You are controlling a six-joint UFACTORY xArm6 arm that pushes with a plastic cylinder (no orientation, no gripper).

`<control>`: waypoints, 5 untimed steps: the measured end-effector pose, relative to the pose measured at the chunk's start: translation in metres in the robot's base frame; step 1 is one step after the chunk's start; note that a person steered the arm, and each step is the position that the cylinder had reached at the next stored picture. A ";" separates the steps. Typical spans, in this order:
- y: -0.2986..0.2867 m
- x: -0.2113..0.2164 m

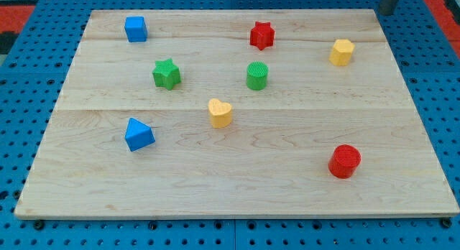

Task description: Place your arm to the right of the yellow hexagon

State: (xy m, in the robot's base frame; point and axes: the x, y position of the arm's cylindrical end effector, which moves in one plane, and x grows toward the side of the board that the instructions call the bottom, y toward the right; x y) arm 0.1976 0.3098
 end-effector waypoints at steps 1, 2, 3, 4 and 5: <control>0.000 -0.003; 0.000 0.012; -0.002 0.049; -0.022 0.053; -0.024 0.053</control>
State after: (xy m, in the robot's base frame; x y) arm 0.2507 0.2859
